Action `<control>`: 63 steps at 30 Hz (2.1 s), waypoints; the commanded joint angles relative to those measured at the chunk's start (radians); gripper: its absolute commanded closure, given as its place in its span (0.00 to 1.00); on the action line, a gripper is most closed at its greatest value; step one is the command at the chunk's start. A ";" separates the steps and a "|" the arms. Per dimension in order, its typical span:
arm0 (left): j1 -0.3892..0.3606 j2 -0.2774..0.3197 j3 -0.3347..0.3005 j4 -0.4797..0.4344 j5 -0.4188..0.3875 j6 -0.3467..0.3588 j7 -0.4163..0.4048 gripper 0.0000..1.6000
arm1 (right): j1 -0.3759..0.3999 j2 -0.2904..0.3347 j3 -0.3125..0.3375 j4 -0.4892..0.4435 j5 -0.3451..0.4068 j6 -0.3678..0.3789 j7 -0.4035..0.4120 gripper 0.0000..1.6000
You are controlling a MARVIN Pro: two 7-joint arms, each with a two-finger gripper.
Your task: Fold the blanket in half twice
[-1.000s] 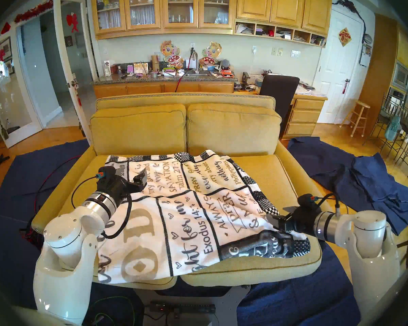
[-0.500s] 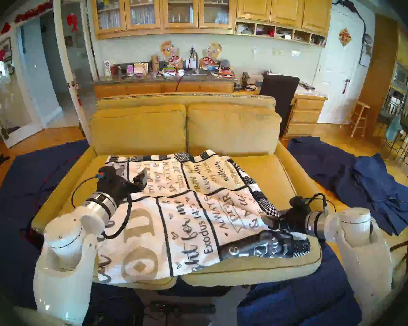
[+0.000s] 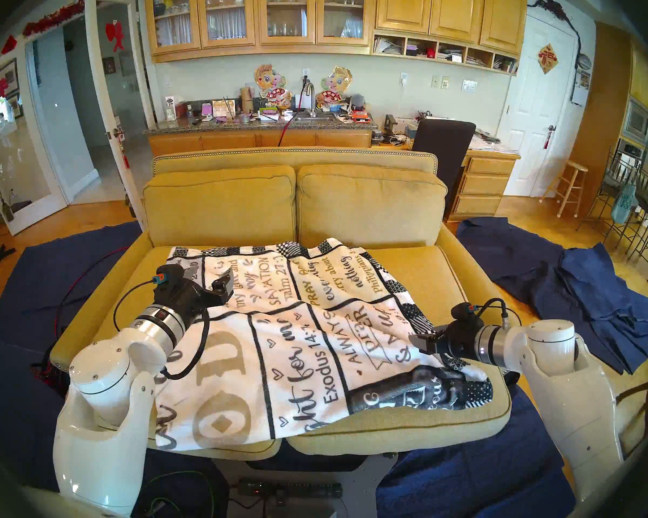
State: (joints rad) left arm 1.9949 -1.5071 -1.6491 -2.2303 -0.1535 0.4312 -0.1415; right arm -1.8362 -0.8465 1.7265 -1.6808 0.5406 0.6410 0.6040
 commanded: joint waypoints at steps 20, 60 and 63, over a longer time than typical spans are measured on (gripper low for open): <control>-0.023 -0.007 0.000 -0.028 0.003 -0.009 -0.007 0.00 | 0.280 0.025 -0.102 0.143 0.028 -0.017 -0.073 0.00; -0.024 -0.017 -0.004 -0.028 0.013 -0.007 -0.018 0.00 | 0.569 -0.041 -0.218 0.432 0.031 0.038 -0.065 0.00; -0.024 -0.017 -0.004 -0.028 0.014 -0.006 -0.019 0.00 | 0.598 -0.049 -0.232 0.472 0.024 0.053 -0.057 0.00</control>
State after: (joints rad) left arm 1.9940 -1.5230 -1.6558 -2.2290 -0.1375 0.4364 -0.1596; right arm -1.3427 -0.8917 1.4992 -1.2424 0.5674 0.6792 0.5261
